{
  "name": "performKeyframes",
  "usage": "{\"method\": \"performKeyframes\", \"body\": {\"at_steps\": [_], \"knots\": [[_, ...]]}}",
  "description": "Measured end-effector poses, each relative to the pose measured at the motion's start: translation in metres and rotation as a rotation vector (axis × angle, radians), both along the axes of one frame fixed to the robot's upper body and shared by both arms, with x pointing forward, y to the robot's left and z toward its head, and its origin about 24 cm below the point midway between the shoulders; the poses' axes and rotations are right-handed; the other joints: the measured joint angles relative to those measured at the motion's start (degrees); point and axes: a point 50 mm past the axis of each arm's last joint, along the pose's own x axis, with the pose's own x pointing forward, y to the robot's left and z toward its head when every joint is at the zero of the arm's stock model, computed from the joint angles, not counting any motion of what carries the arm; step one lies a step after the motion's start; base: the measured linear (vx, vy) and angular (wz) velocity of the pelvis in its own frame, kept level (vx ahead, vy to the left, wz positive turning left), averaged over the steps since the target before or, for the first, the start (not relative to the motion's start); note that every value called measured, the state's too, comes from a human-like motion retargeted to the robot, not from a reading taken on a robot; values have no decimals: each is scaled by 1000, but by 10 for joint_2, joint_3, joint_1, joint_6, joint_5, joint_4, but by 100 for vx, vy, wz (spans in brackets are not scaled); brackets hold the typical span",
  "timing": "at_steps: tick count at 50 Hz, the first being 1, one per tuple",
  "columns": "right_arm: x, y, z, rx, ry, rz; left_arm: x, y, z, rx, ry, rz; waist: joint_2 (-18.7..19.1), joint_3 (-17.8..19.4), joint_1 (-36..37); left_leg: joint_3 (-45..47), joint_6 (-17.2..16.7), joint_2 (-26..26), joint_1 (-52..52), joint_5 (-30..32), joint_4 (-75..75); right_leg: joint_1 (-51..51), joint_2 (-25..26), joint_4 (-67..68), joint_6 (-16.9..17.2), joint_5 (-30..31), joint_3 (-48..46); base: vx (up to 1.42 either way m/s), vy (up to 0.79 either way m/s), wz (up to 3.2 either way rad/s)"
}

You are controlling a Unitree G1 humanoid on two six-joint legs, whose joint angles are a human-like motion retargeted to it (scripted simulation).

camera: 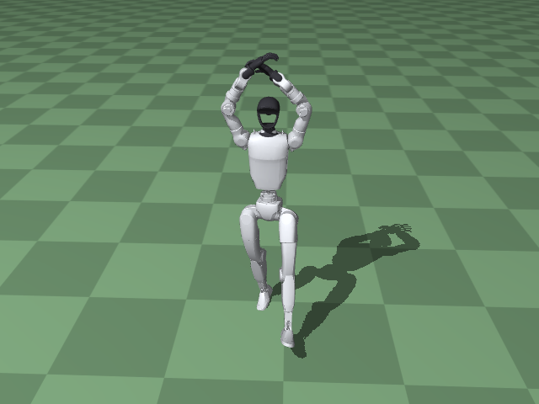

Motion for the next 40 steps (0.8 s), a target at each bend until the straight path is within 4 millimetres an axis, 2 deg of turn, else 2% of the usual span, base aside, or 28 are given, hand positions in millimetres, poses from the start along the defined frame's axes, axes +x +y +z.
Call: {"method": "performKeyframes", "body": {"at_steps": [7,13,17,20,23,26,28,30,34,37,40], "knots": [[0,0,0,-1,-4,-2,0,-1,1,-2,11,-10,-12,-10,3,18,0,27,-20,15,0,19,-30,19,0,-29,27,42,21,-37],[2,-1,0,1,15,10,-2,-1,1,-7,25,-19,-17,-33,9,71,0,49,52,11,0,31,-49,44,0,-39,45,52,24,-42],[1,0,-1,-9,7,6,-3,-2,1,4,24,-19,-12,-52,-3,92,0,38,84,31,0,40,-62,67,0,-20,44,54,40,6],[2,2,-2,-20,8,-8,1,-1,1,4,46,-27,-11,-70,-21,79,0,20,91,38,0,42,-72,91,0,21,33,58,40,40],[7,6,-4,-30,3,-35,7,4,1,0,65,-31,-11,-81,-27,68,0,5,125,10,0,42,-84,133,0,100,29,63,38,23],[11,11,-6,-32,-8,-54,10,8,3,-17,60,-12,-2,-79,-27,62,0,-2,169,-22,0,18,-90,221,0,181,18,56,39,9],[11,14,-6,-31,-23,-62,11,10,4,-26,48,2,5,-73,-26,60,0,-4,193,-37,0,-20,-97,303,-7,208,-4,46,36,1],[10,15,-6,-29,-34,-68,11,10,4,-31,43,7,9,-69,-28,58,0,-8,207,-49,0,-68,-113,382,-25,195,-40,39,31,8],[13,13,-7,-32,-23,-86,17,9,2,-24,75,-2,7,-63,-51,41,0,-23,222,-70,10,-135,-141,438,-54,97,-112,35,26,39],[19,10,-7,-33,2,-94,24,9,0,-16,102,0,3,-56,-75,21,0,-30,234,-88,25,-159,-130,382,-53,44,-146,34,14,58],[26,9,-8,-31,35,-82,29,9,-1,-18,112,2,-6,-46,-96,2,0,-35,250,-106,37,-167,-108,259,-42,34,-166,32,5,60]]}}
